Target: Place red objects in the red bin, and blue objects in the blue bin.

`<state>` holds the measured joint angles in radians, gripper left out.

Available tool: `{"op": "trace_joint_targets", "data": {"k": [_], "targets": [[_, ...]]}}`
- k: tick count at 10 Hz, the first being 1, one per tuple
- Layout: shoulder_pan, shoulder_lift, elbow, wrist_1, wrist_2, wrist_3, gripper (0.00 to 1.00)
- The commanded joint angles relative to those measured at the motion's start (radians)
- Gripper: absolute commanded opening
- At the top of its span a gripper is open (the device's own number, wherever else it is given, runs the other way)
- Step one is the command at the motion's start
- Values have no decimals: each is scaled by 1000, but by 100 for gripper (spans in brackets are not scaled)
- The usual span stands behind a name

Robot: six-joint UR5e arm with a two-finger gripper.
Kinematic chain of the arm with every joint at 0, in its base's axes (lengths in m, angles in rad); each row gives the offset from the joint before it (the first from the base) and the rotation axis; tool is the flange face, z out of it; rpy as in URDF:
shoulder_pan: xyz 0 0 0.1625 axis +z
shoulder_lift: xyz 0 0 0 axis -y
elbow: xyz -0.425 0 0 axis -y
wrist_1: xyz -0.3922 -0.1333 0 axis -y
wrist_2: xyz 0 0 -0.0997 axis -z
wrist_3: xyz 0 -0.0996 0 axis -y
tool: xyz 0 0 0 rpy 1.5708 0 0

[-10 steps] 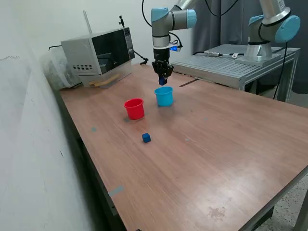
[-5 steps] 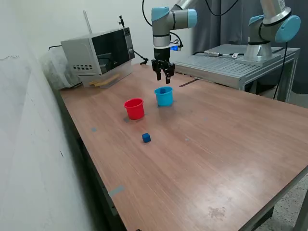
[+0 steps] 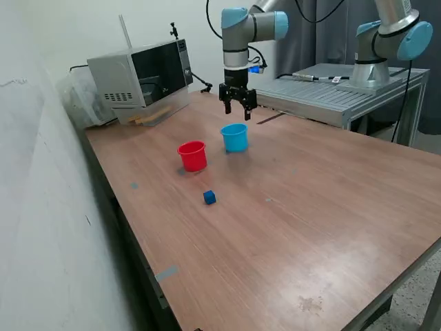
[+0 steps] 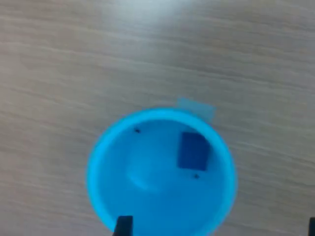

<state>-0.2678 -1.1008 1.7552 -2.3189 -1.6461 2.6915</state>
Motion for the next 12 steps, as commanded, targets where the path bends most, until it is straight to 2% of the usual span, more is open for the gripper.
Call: {"op": "trace_joint_targets", "data": {"k": [1,2,3,4,6,7,8,9,10,11,12], "targets": [[140,2,-31,0,5,7,100],[174,19,-64,-4,3,8,100],[197,85,-142,-11,6,30,100],[203,129,-199,-11,9,42,100],[203,205,-314,-13,26,13,100],[205,231,-359,-11,75,43,100],[205,251,-391,-11,133,180,100],[206,284,-434,-11,135,311,100],[225,323,-489,-8,117,456,100],[246,353,-543,-5,-8,658,100],[252,361,-571,-5,-35,801,100]]}}
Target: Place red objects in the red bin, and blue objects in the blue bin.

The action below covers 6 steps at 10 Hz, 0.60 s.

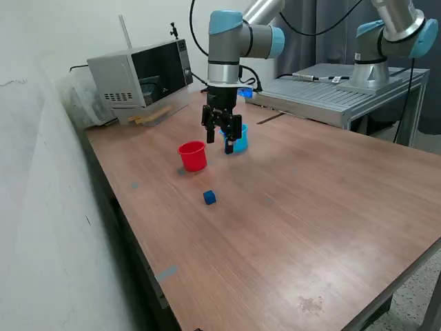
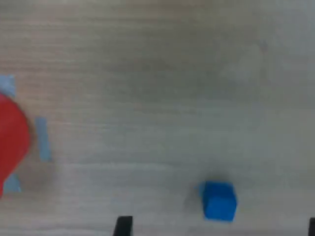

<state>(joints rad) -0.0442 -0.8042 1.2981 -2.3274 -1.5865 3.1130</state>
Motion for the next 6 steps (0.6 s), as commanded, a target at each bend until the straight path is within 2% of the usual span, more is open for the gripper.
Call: {"op": "trace_joint_targets", "data": {"k": [1,3,6], "targets": [[32,91,-158,8,-96,427,100],[69,152,-236,66,-104,421,100],[105,256,-341,155,-102,284,100]]}}
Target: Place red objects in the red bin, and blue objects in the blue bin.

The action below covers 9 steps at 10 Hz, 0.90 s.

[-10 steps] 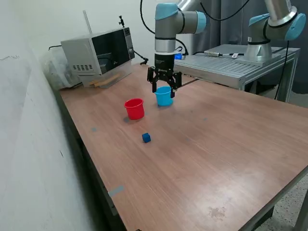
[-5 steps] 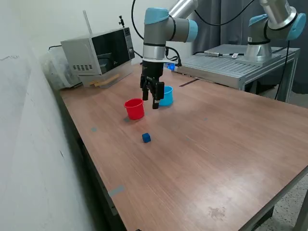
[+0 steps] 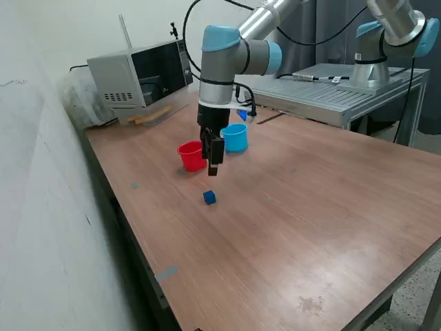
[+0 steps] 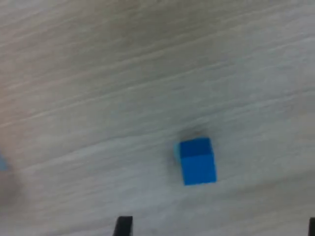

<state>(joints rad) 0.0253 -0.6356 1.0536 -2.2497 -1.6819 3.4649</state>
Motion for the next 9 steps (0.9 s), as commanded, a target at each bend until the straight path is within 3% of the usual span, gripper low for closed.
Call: {"op": "trace_joint_targets", "data": {"k": [1,5,9], "targets": [[42,103,-115,99,-7,-111,100],[42,152,-162,185,-5,-246,100],[25,192,-242,236,-5,-256,100]]}}
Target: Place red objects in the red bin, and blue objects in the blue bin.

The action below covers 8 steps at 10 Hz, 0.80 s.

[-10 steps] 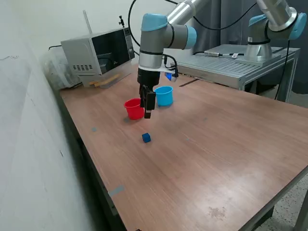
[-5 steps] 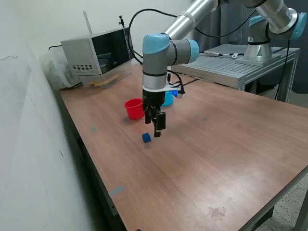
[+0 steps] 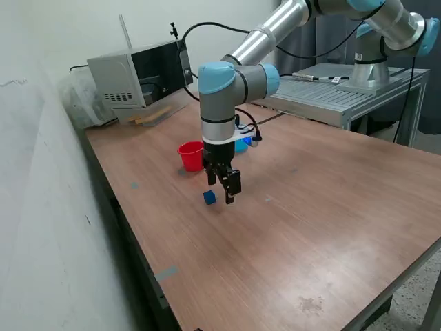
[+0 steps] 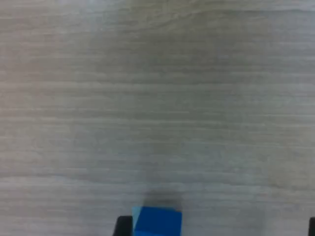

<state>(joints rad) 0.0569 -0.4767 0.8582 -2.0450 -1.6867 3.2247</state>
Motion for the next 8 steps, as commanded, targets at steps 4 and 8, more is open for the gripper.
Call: {"op": "trace_joint_targets", "data": {"k": [4,8], "targets": [[-25,40,-67,31,-1,19,100],[-57,40,-54,28,4,47,100]]}}
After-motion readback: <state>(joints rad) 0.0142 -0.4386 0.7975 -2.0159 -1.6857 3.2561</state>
